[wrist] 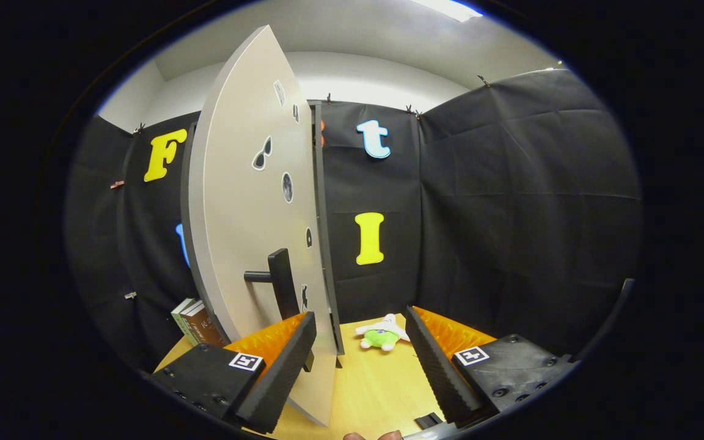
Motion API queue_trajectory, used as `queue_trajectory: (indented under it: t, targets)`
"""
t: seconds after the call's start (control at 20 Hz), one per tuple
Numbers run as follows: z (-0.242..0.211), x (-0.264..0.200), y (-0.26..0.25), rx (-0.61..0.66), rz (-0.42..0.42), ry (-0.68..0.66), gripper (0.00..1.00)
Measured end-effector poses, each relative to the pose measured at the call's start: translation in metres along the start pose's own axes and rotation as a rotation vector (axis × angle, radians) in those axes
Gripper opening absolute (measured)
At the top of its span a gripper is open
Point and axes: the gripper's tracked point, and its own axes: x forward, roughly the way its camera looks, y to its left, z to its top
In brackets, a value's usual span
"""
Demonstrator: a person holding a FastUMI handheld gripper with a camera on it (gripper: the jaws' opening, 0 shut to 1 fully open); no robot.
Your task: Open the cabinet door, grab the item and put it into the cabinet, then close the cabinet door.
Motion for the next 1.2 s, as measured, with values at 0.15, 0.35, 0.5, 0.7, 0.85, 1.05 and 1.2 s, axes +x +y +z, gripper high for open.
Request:
queue_trajectory:
  t: [0.15,0.35,0.5,0.7,0.85,1.05,1.2]
  targets:
    - [-0.005,0.0,0.024,0.007,0.045,0.01,0.98]
    - [-0.01,0.0,0.067,0.008,0.12,0.017,0.98]
    - [-0.015,0.007,0.1,0.009,0.176,0.018,0.98]
    - [-0.023,0.019,0.147,0.016,0.246,0.028,0.98]
    - [-0.025,0.027,0.174,-0.007,0.271,0.02,0.98]
    - [-0.02,0.042,0.177,-0.052,0.217,-0.025,0.97]
    - [-0.026,0.053,0.177,-0.06,0.205,-0.03,0.97]
